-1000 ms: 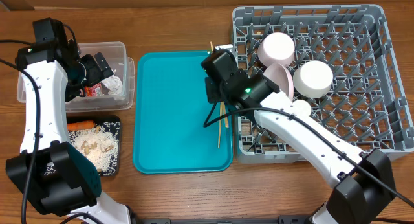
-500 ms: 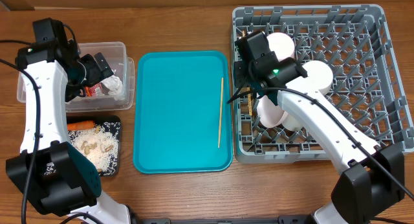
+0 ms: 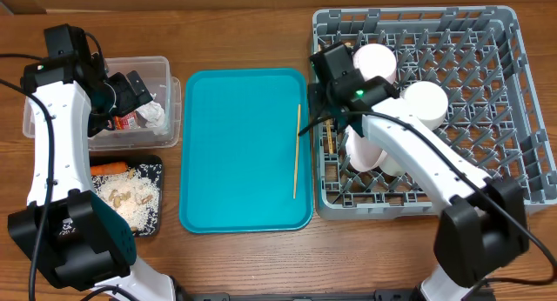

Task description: Sort waste into correct bins and load items into the dishwasher

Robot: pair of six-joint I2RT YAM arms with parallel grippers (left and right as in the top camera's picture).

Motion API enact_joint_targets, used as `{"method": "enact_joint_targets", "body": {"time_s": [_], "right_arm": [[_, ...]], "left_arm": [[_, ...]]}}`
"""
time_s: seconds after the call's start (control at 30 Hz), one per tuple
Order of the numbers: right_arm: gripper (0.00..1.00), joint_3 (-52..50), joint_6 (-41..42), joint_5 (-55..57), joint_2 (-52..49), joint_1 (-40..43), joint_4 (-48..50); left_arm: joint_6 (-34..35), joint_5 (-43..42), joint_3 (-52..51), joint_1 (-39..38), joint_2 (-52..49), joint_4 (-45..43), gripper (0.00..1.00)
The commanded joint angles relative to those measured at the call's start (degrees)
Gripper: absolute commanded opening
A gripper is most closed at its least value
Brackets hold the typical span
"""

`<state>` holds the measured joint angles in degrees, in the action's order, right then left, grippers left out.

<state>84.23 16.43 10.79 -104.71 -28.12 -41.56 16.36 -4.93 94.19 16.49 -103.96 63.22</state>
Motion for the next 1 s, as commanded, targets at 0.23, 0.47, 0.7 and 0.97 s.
{"method": "enact_joint_targets", "body": {"time_s": [0.23,0.47,0.7,0.97], "right_arm": [[0.04,1.2,-0.1,2.6,-0.2,1.5,-0.6],[0.04,1.2,0.1,2.6,-0.6,1.5,-0.8],[0.18,1.2,0.6,2.4,-1.5,1.5,-0.7],[0.32,1.2,2.3,2.5,-1.6,1.5,-0.2]], "left_arm": [[0.2,-0.7,0.1,-0.4,-0.7,0.1,1.0],[0.2,-0.7,0.1,-0.4,-0.7,0.1,1.0],[0.2,-0.7,0.1,-0.4,-0.7,-0.1,1.0],[0.2,-0.5,0.1,-0.4,-0.7,-0.1,1.0]]}}
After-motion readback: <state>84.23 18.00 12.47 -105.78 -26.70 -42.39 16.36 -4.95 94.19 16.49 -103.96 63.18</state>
